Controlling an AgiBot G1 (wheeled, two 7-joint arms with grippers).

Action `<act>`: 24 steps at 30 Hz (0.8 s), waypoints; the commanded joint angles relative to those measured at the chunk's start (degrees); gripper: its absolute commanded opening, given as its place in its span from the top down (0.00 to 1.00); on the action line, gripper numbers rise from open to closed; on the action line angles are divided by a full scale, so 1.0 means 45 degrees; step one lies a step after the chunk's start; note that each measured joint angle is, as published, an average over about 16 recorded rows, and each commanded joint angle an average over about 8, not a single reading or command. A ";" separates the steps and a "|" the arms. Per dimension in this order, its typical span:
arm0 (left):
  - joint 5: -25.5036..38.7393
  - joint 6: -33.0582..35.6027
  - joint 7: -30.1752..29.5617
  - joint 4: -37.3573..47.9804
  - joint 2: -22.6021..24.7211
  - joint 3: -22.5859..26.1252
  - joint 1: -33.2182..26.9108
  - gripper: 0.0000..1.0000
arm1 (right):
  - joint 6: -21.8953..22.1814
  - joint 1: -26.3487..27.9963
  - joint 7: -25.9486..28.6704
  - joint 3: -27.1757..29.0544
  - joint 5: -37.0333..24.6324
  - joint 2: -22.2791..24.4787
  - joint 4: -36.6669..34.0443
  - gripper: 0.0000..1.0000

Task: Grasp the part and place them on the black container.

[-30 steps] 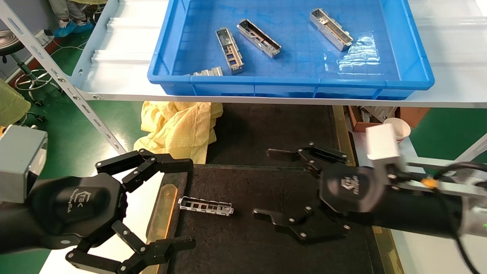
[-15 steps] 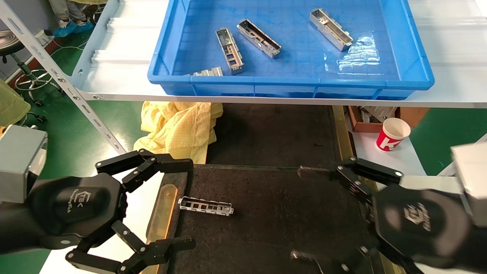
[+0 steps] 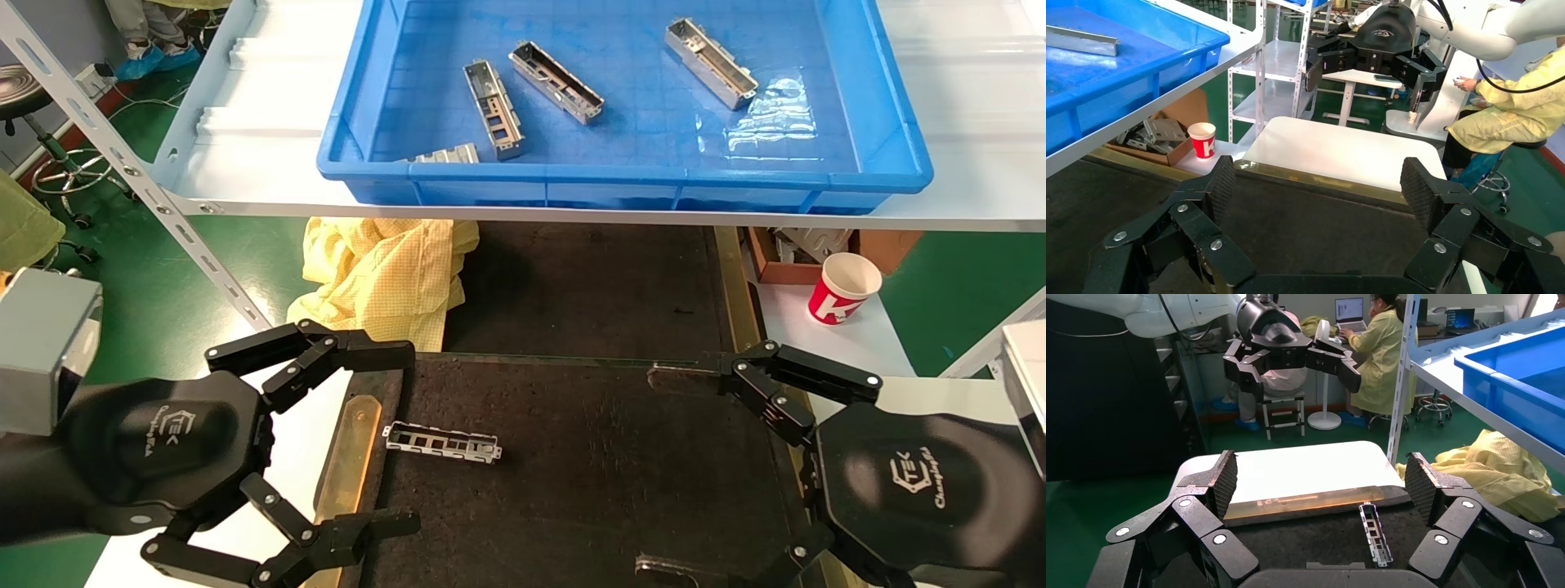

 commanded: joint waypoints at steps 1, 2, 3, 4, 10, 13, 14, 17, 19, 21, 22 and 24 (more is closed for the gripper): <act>0.0000 0.0000 0.0000 0.0000 0.0000 0.0000 0.0000 0.00 | 0.0015 0.0030 -0.0015 -0.0043 0.0001 -0.0036 -0.0046 0.00; 0.0000 0.0000 0.0000 0.0000 0.0000 0.0000 0.0000 0.00 | 0.0021 0.0040 -0.0020 -0.0058 -0.0001 -0.0048 -0.0062 0.00; 0.0000 0.0000 0.0000 0.0000 0.0000 0.0000 0.0000 0.00 | 0.0025 0.0049 -0.0024 -0.0070 -0.0003 -0.0059 -0.0076 0.00; 0.0000 0.0000 0.0000 0.0000 0.0000 0.0000 0.0000 0.00 | 0.0029 0.0058 -0.0028 -0.0082 -0.0006 -0.0070 -0.0090 0.00; 0.0000 -0.0001 0.0000 0.0000 0.0000 0.0000 0.0000 0.00 | 0.0050 0.0097 -0.0045 -0.0137 -0.0030 -0.0117 -0.0151 0.00; 0.0000 -0.0001 0.0000 0.0000 0.0000 0.0000 0.0000 0.00 | 0.0057 0.0110 -0.0049 -0.0156 -0.0042 -0.0133 -0.0171 0.00; 0.0000 -0.0001 0.0000 0.0000 0.0000 0.0000 0.0000 0.00 | 0.0058 0.0114 -0.0050 -0.0162 -0.0046 -0.0137 -0.0177 0.00; 0.0000 -0.0001 0.0000 0.0000 0.0000 0.0000 0.0000 0.00 | 0.0062 0.0124 -0.0052 -0.0176 -0.0057 -0.0149 -0.0192 0.00; 0.0000 -0.0001 0.0000 0.0000 0.0000 0.0000 0.0000 0.00 | 0.0064 0.0129 -0.0054 -0.0183 -0.0063 -0.0154 -0.0200 0.00; 0.0000 -0.0001 0.0000 0.0000 0.0000 0.0000 0.0000 0.00 | 0.0066 0.0132 -0.0055 -0.0189 -0.0067 -0.0159 -0.0208 0.00; 0.0000 -0.0001 0.0000 0.0000 0.0000 0.0000 0.0000 0.00 | 0.0066 0.0134 -0.0056 -0.0192 -0.0069 -0.0162 -0.0211 0.00; 0.0000 -0.0001 0.0000 0.0000 0.0000 0.0000 0.0000 0.00 | 0.0068 0.0136 -0.0057 -0.0197 -0.0072 -0.0165 -0.0216 0.00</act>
